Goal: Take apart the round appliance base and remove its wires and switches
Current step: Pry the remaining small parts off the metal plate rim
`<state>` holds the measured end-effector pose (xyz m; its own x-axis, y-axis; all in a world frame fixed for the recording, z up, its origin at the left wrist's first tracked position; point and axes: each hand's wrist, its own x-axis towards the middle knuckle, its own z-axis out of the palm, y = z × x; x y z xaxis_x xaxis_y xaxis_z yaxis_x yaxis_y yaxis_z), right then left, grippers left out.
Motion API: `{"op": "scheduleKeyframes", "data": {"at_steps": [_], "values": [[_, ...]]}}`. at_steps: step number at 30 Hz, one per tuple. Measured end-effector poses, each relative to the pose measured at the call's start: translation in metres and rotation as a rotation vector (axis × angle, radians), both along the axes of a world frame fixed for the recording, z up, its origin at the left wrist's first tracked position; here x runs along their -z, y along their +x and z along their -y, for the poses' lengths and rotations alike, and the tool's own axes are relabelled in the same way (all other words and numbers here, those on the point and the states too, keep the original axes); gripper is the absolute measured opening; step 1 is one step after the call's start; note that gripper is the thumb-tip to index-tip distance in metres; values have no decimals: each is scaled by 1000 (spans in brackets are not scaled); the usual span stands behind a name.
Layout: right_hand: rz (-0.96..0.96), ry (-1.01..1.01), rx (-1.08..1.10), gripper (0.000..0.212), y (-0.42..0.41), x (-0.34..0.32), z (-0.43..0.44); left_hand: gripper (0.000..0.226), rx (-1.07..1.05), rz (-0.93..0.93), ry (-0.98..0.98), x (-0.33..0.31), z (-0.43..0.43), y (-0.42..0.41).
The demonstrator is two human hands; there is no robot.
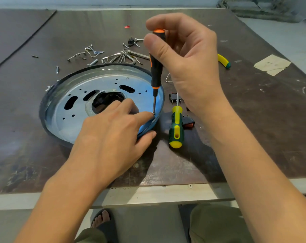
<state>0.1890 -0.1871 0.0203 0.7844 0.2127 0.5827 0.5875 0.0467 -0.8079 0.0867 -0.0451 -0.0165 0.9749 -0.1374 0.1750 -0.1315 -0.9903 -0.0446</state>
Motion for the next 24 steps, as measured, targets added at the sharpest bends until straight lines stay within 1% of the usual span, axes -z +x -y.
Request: {"op": "scheduleKeyframes", "data": {"at_steps": [4, 7, 9, 12, 15, 18, 24], "values": [[-73, 109, -42, 24, 0, 1, 2, 46, -1, 2, -2, 1, 0, 0], [-25, 42, 9, 16, 1, 0, 0, 47, 1, -1, -1, 1, -1, 1], [-3, 3, 31, 19, 3, 0, 0, 47, 7, 0, -8, 1, -1, 1], [-34, 37, 5, 27, 4, 0, 2, 46, 11, 8, -20, 2, -1, 1], [-77, 82, -29, 27, 3, 1, 2, 44, 18, 0, -27, 3, -2, 2], [-91, 81, -39, 25, 2, 1, 1, 44, 15, -2, -38, 2, -2, 2], [-28, 2, 14, 27, 1, -1, 1, 45, 16, -4, -9, 2, 0, 1]]}}
